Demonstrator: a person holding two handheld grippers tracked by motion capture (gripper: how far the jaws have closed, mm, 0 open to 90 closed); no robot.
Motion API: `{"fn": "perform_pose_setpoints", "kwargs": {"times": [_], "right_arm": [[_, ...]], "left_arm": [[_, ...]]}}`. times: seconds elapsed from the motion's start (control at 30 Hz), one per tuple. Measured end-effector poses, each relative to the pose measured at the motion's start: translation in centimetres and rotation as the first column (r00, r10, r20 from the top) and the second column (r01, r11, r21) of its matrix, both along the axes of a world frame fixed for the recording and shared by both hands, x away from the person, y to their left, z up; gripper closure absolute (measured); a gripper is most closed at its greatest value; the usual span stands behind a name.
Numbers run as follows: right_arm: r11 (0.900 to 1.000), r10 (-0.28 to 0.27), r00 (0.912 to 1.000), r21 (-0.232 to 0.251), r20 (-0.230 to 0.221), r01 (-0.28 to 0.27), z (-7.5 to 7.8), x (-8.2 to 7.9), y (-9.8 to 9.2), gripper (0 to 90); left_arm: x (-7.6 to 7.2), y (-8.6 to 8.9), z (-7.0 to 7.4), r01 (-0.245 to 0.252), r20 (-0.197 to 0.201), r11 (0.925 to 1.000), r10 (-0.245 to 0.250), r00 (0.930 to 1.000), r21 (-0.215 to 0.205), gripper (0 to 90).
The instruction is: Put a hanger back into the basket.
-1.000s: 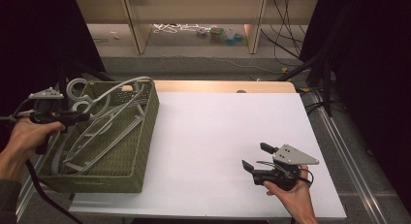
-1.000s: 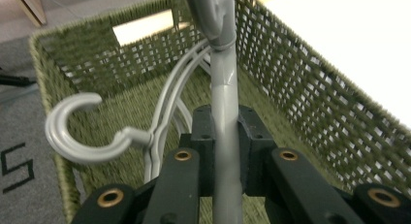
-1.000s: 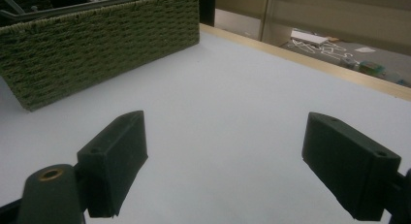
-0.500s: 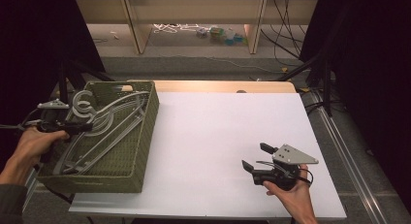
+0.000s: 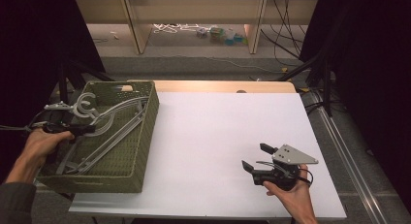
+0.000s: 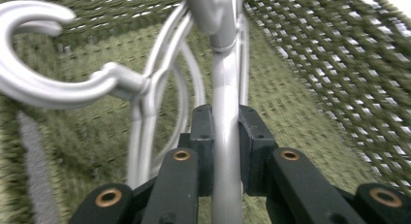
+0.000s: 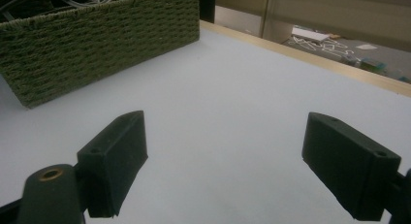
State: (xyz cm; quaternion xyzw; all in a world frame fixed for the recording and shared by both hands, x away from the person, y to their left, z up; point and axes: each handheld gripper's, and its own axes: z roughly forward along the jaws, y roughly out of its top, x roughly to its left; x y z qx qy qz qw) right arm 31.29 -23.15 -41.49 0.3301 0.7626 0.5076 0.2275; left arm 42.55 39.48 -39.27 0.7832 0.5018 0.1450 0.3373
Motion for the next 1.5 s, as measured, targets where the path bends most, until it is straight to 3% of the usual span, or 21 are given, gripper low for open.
{"fn": "perform_pose_setpoints", "kwargs": {"times": [0.13,0.17,0.23,0.4,0.5,0.53,0.6,0.67,0.7,0.8,0.87,0.9,0.93,0.97,1.0,1.1,1.17,1.2,1.27,1.37,1.5], "right_arm": [[1.000,0.003,0.9996,-0.003,-0.027,-0.003,-0.1,-0.1,0.0,17.1],[1.000,0.003,1.0000,0.007,0.000,-0.003,-0.2,0.1,0.0,17.1],[1.000,-0.005,0.9997,0.002,-0.023,0.005,-0.1,0.0,-0.1,17.1],[1.000,-0.009,0.9999,0.000,-0.008,0.009,-0.1,0.1,-0.2,17.1],[1.000,-0.012,0.9999,0.004,-0.003,0.012,-0.1,0.0,-0.1,17.0],[1.000,-0.008,0.9998,0.004,-0.020,0.008,-0.1,0.0,-0.1,17.0],[1.000,-0.013,0.9999,0.005,-0.003,0.013,-0.2,0.1,-0.2,17.0],[1.000,-0.009,0.9996,0.008,-0.025,0.009,-0.1,0.0,-0.2,17.0],[1.000,-0.010,0.9999,0.002,-0.006,0.010,-0.1,0.1,-0.3,17.0],[1.000,-0.011,0.9999,0.012,-0.004,0.011,-0.2,0.2,-0.3,17.0],[1.000,-0.015,0.9999,0.005,-0.006,0.015,-0.1,0.1,-0.3,17.0],[1.000,-0.012,0.9999,0.011,-0.004,0.012,-0.1,0.2,-0.3,17.0],[1.000,-0.014,0.9999,0.016,0.000,0.014,-0.2,0.2,-0.3,17.0],[1.000,-0.016,0.9996,0.021,-0.024,0.017,-0.2,0.1,-0.2,17.0],[1.000,-0.017,0.9998,0.012,-0.009,0.017,-0.2,0.1,-0.3,17.0],[1.000,-0.019,0.9998,0.013,-0.007,0.019,-0.2,0.2,-0.3,17.0],[1.000,-0.019,0.9998,0.015,-0.004,0.020,-0.2,0.1,-0.3,16.9],[1.000,-0.018,0.9995,0.020,-0.024,0.019,-0.2,0.0,-0.3,17.0],[1.000,-0.022,0.9998,0.020,0.001,0.022,-0.2,0.1,-0.3,16.9],[0.999,-0.024,0.9996,0.027,-0.017,0.024,-0.2,0.0,-0.3,17.0],[0.999,-0.029,0.9995,0.031,-0.016,0.029,-0.3,0.0,-0.2,16.9]], "left_arm": [[0.2,-0.2,-0.6,-0.022,-0.013,0.9986,0.022,0.9997,0.049,73.0],[0.3,-0.3,-0.7,-0.027,-0.015,0.9986,0.027,0.9995,0.045,72.2],[0.4,-0.3,-0.9,-0.039,-0.019,0.9980,0.040,0.9990,0.050,71.5],[0.4,-0.7,-1.1,-0.074,-0.002,0.9946,0.074,0.9972,0.073,68.5],[0.2,-0.4,-1.1,-0.089,-0.004,0.9924,0.090,0.9960,0.085,65.6],[0.1,-0.3,-1.1,-0.096,-0.004,0.9918,0.097,0.9953,0.085,65.0],[0.0,0.0,-0.9,-0.104,-0.001,0.9905,0.105,0.9945,0.089,63.2],[-0.3,0.1,-0.4,-0.131,0.037,0.9879,0.129,0.9910,0.083,58.0],[-0.6,0.3,0.1,-0.120,0.042,0.9879,0.117,0.9923,0.098,55.4],[-1.2,0.0,1.3,-0.137,0.071,0.9875,0.131,0.9888,0.079,46.2],[-1.8,-0.6,2.3,-0.159,0.124,0.9864,0.152,0.9805,0.043,43.2],[-2.3,-0.8,3.0,-0.165,0.146,0.9854,0.157,0.9769,0.044,41.7],[-2.6,-1.2,3.3,-0.184,0.173,0.9829,0.178,0.9687,0.015,40.1],[-3.0,-1.6,3.7,-0.200,0.196,0.9796,0.200,0.9598,-0.023,38.5],[-3.4,-1.9,4.1,-0.204,0.212,0.9779,0.209,0.9546,-0.047,37.1],[-4.8,-2.9,5.4,-0.202,0.262,0.9766,0.214,0.9409,-0.074,33.9],[-5.7,-3.6,6.2,-0.204,0.285,0.9716,0.230,0.9305,-0.120,31.3],[-6.0,-3.9,6.4,-0.196,0.292,0.9704,0.230,0.9283,-0.141,30.7],[-7.0,-5.0,7.1,-0.173,0.321,0.9695,0.222,0.9206,-0.173,29.8],[-8.1,-6.9,7.4,-0.142,0.346,0.9688,0.207,0.9153,-0.203,26.8],[-9.2,-10.0,6.7,-0.073,0.361,0.9756,0.145,0.9212,-0.207,22.9]]}}
